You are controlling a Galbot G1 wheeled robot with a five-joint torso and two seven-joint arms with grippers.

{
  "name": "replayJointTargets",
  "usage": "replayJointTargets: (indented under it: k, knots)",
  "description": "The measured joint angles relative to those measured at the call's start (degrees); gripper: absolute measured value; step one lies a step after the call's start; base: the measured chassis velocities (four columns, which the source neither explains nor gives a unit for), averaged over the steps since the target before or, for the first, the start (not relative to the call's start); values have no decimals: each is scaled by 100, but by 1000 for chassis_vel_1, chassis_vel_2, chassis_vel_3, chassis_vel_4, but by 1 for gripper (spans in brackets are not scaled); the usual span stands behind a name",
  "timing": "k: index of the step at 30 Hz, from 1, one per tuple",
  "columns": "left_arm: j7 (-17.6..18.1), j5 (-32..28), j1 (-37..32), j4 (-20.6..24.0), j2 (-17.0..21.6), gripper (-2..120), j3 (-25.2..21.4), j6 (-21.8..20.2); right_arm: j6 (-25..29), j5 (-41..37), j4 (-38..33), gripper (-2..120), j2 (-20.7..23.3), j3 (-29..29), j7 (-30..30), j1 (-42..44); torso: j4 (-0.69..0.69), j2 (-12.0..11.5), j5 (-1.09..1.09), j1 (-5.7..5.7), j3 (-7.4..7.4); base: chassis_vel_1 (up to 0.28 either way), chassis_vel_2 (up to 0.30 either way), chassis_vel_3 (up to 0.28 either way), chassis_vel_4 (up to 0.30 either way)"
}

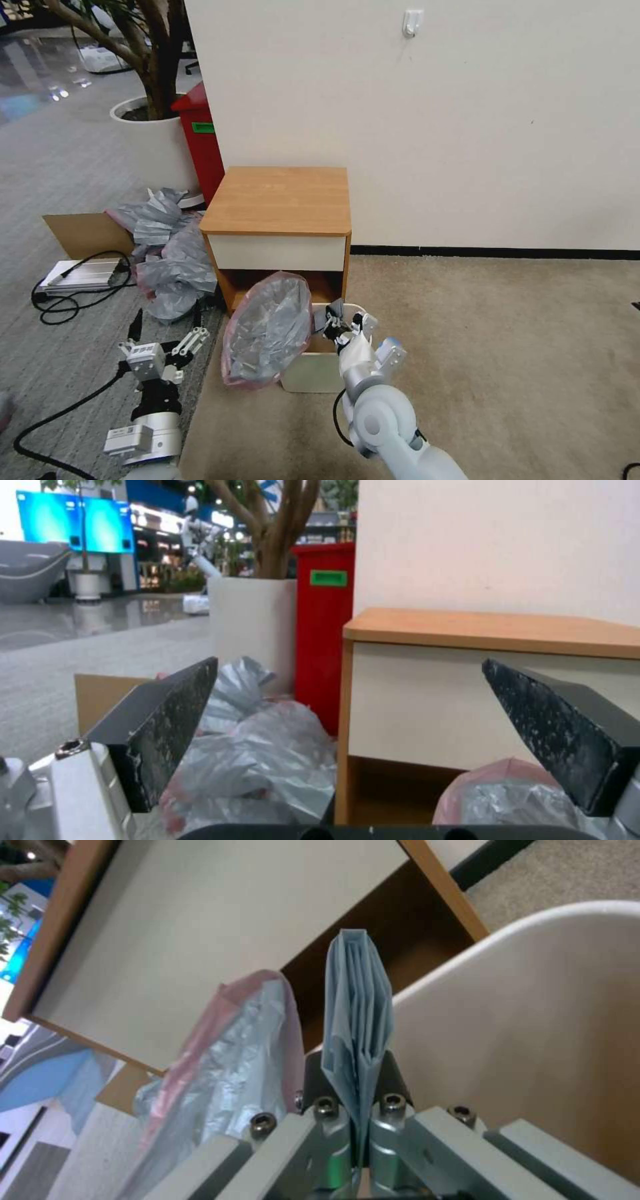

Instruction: Pick up the garbage bag from the table and place it over the trash can.

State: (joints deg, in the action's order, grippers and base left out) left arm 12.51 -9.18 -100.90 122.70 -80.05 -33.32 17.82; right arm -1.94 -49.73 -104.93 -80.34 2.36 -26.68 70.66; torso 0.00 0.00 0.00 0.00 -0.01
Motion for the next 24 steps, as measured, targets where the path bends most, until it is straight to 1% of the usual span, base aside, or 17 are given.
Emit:
replayJointTargets:
  k: [9,11,12,14,15,17,18,20,21,22,23,24]
  knots:
    - [0,-1,25,-25,55,99,28,14,-50,174,35,1,-6,-4,6,22,0,0,0,0,0,0,0,0,0]
    - [0,13,38,-25,59,99,75,10,-69,367,26,12,-3,2,-22,54,0,0,0,0,0,0,0,0,0]
    - [0,13,38,-25,59,99,75,10,-69,367,26,12,-3,2,-22,54,0,0,0,0,0,0,0,0,0]
    - [0,31,55,-34,66,99,105,3,-93,533,-17,22,-4,21,-118,96,0,0,0,0,0,0,0,0,0]
    - [0,31,55,-34,66,99,105,3,-93,533,-17,22,-4,21,-118,96,0,0,0,0,0,0,0,0,0]
    - [-2,41,66,-45,75,99,120,-1,-152,575,-70,32,-3,40,-200,119,0,0,0,0,1,0,0,0,0]
    - [-2,41,66,-45,75,99,120,-1,-152,575,-70,32,-3,40,-200,119,0,0,0,0,1,0,0,0,0]
    - [-4,59,73,-47,78,99,139,-8,-213,588,-101,43,-3,41,-289,118,0,0,0,0,0,0,0,0,0]
    - [-5,67,74,-47,79,99,145,-10,-231,591,-106,47,-2,41,-311,115,0,0,0,0,0,0,0,0,0]
    - [-5,67,74,-47,79,99,145,-10,-231,591,-106,47,-2,41,-311,115,0,0,0,0,0,0,0,0,0]
    - [-6,78,75,-47,79,99,158,-15,-255,601,-115,54,2,41,-347,110,0,0,0,0,1,0,0,0,0]
    - [-7,89,75,-47,79,99,168,-17,-275,620,-123,57,5,41,-374,109,0,0,0,0,1,0,0,0,0]
